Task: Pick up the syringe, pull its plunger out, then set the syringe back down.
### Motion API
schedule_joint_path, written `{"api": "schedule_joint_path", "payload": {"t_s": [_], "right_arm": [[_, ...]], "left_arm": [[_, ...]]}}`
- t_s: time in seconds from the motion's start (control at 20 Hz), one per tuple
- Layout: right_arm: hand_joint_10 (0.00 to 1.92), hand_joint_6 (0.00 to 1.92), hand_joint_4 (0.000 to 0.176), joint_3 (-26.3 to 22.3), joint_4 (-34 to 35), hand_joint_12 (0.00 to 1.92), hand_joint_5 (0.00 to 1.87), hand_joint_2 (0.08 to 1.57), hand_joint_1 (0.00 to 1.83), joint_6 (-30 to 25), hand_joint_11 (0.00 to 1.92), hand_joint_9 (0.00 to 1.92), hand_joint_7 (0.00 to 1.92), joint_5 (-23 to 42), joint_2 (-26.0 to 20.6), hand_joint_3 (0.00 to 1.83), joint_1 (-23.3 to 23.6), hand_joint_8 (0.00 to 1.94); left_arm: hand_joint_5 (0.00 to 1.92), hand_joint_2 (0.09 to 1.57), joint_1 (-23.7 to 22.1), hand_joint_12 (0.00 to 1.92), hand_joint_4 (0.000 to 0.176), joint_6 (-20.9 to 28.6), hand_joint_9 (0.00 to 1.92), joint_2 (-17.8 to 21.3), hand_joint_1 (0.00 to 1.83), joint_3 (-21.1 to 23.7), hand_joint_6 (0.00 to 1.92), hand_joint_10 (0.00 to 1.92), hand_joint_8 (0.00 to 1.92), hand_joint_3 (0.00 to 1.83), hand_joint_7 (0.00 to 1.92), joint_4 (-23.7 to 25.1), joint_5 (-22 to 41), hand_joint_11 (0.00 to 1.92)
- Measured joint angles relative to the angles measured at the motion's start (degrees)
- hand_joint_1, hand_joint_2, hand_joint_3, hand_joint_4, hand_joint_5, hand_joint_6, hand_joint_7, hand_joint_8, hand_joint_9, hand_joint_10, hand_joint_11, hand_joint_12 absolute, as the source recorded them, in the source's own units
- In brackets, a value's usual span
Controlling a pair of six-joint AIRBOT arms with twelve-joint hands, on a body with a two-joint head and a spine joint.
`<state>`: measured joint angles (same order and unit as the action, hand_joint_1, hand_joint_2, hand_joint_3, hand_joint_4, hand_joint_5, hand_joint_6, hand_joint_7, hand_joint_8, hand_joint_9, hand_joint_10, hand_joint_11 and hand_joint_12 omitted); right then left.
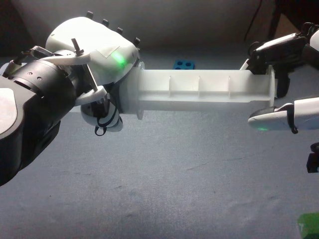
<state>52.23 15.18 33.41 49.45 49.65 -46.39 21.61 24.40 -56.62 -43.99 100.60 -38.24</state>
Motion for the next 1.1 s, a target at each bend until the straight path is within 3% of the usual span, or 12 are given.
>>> {"api": "schedule_joint_path", "payload": {"t_s": [0.2,0.25,0.3,0.35,0.4,0.45,0.5,0.6,0.7,0.85,0.9,1.1], "right_arm": [[1.26,1.01,0.000,-0.1,0.2,1.23,0.88,1.11,1.38,0.6,0.89,0.92,1.03,0.0,0.2,0.00,0.0,0.89],[0.91,1.09,0.000,-0.1,0.4,1.19,0.86,1.14,1.24,1.0,0.78,0.82,0.98,0.0,0.5,0.00,0.0,1.05],[0.91,1.09,0.000,-0.1,0.6,1.19,0.86,1.14,1.24,1.1,0.78,0.82,0.98,0.0,0.7,0.00,0.0,1.05],[0.63,1.17,0.000,-0.1,0.8,1.16,0.82,1.16,1.21,1.1,0.72,0.83,0.98,0.0,0.8,0.00,0.2,1.06],[0.25,0.17,0.000,-0.1,1.0,1.05,0.59,1.05,1.04,1.5,0.46,0.70,0.73,0.0,1.1,0.00,0.2,0.19],[0.25,0.17,0.000,-0.1,1.7,1.05,0.59,1.05,1.04,1.6,0.46,0.70,0.73,0.0,1.3,0.00,0.2,0.19],[0.07,0.01,0.000,0.0,2.8,0.99,0.44,1.00,0.95,1.8,0.27,0.58,0.57,0.3,1.5,0.00,0.4,0.01],[0.00,0.00,0.000,0.2,4.1,0.98,0.26,0.95,0.86,1.8,0.05,0.36,0.32,2.1,1.5,0.00,1.2,0.00],[0.00,0.00,0.000,0.2,4.3,0.96,0.20,0.93,0.83,1.8,0.01,0.31,0.26,3.0,1.5,0.00,1.3,0.00],[0.00,0.00,0.000,0.2,3.7,0.76,0.09,0.92,0.71,1.8,0.00,0.14,0.13,1.7,1.5,0.00,1.2,0.00],[0.00,0.00,0.000,0.2,3.3,0.50,0.05,0.89,0.60,1.8,0.00,0.04,0.03,1.3,1.5,0.00,1.2,0.00],[0.00,0.00,0.000,-2.0,2.7,0.33,0.00,0.80,0.46,4.4,0.00,0.00,0.00,-2.4,-0.8,0.00,1.7,0.00]], "left_arm": [[0.88,1.13,0.0,1.25,0.000,-0.2,0.89,0.0,1.38,0.0,0.90,1.32,1.06,0.00,0.97,-0.1,-0.1,0.89],[0.89,1.13,0.0,1.24,0.000,-0.2,0.91,0.0,1.38,0.0,0.88,1.31,1.05,0.00,0.97,-0.1,-0.2,0.89],[0.89,1.13,0.0,1.24,0.000,-0.2,0.91,0.1,1.38,0.0,0.88,1.31,1.05,0.00,0.97,-0.3,-0.2,0.89],[0.89,1.13,0.0,1.24,0.000,-0.3,0.91,0.1,1.38,0.0,0.88,1.31,1.05,0.00,0.97,-0.3,-0.2,0.89],[0.90,1.12,0.0,1.23,0.000,-0.4,0.91,0.1,1.38,0.0,0.86,1.30,1.05,0.00,0.97,-0.2,-0.5,0.89],[0.90,1.12,0.0,1.23,0.000,-0.3,0.91,0.1,1.38,0.0,0.86,1.30,1.05,0.00,0.97,-0.4,-0.8,0.89],[0.92,1.12,0.0,1.22,0.000,-0.1,0.93,0.1,1.38,0.0,0.85,1.29,1.04,0.00,0.97,-1.3,-1.2,0.91],[0.87,1.13,0.8,1.23,0.000,-1.3,0.91,0.1,1.38,0.0,0.90,1.32,1.07,0.00,0.96,-1.6,-1.1,0.88],[0.87,1.13,0.9,1.23,0.000,-1.1,0.91,0.1,1.38,0.0,0.90,1.32,1.07,0.00,0.96,-2.3,-1.1,0.87],[0.89,1.13,0.9,1.26,0.000,-1.2,0.89,0.2,1.38,0.0,0.89,1.32,1.06,0.00,0.97,-1.2,-1.1,0.86],[0.94,1.12,1.0,1.26,0.000,-1.1,0.91,0.1,1.38,-0.2,0.83,1.30,1.04,0.00,0.97,-1.4,-0.9,0.88],[0.92,1.12,3.3,1.25,0.000,1.6,0.91,0.1,1.38,-0.3,0.84,1.30,1.05,0.00,0.97,-1.7,-1.0,0.86]]}}
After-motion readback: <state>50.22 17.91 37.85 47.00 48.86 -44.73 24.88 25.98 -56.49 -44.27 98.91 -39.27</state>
